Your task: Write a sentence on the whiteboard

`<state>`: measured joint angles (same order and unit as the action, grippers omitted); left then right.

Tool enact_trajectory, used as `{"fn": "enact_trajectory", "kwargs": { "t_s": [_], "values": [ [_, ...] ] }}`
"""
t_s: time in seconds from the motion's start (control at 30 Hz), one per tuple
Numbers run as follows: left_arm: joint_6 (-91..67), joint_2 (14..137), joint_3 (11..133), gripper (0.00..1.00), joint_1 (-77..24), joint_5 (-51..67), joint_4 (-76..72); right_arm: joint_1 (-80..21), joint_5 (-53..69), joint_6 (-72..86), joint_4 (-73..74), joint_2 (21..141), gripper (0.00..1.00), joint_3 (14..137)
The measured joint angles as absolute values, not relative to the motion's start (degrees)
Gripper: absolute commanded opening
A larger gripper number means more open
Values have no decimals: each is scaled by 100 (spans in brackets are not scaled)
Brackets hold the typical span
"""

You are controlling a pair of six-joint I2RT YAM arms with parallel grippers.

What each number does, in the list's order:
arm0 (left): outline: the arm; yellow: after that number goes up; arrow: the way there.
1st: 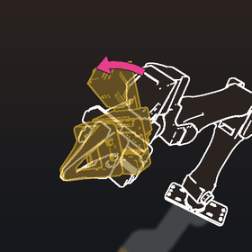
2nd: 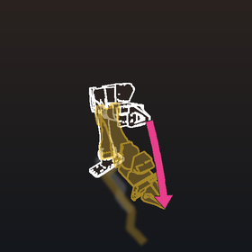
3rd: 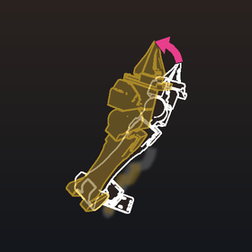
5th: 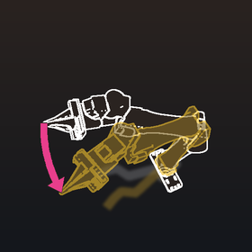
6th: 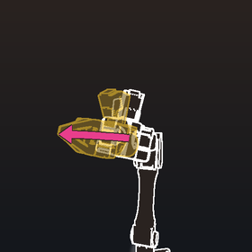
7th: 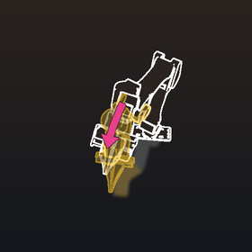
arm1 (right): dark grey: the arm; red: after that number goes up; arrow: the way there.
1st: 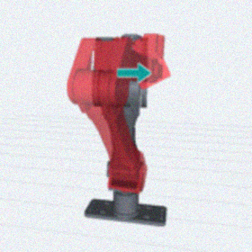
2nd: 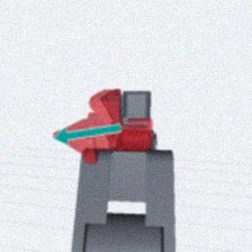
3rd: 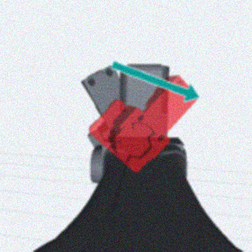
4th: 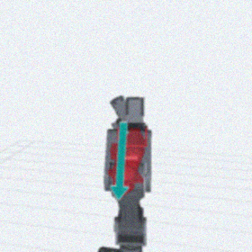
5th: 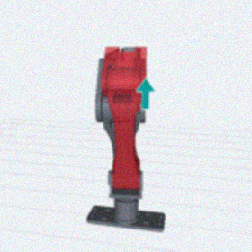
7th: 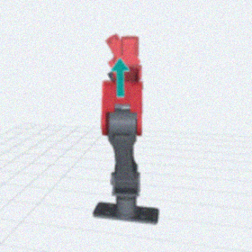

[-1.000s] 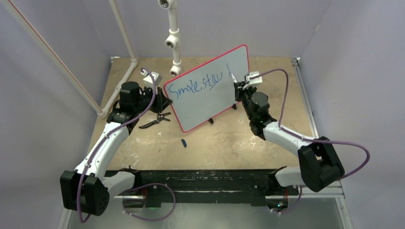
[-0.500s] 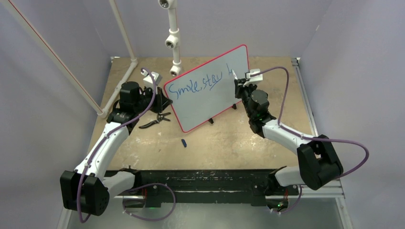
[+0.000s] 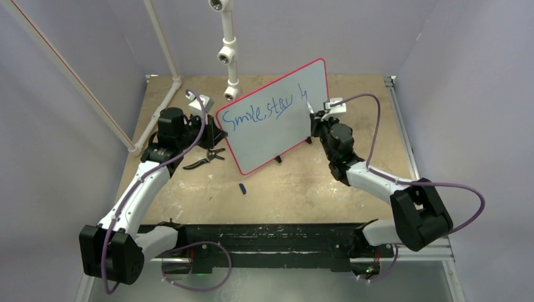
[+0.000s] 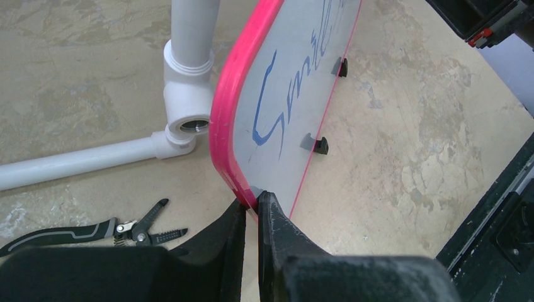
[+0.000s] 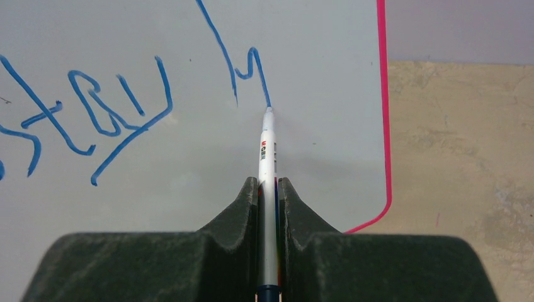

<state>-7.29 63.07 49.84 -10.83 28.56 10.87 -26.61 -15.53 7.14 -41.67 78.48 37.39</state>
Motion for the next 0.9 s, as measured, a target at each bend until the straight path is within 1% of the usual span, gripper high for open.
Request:
{"fn": "enact_trajectory", "kwargs": {
  "t_s": [0.5,0.9],
  "values": [
    [-727,6307,4984,0,-1079,2858,1090,-2661,-1621,834,-4056,7419,0,3671],
    [-727,6302,4984,0,-1079,2856,1096,-2661,-1706,773,-4073,7760,0,4018]
  ]
}}
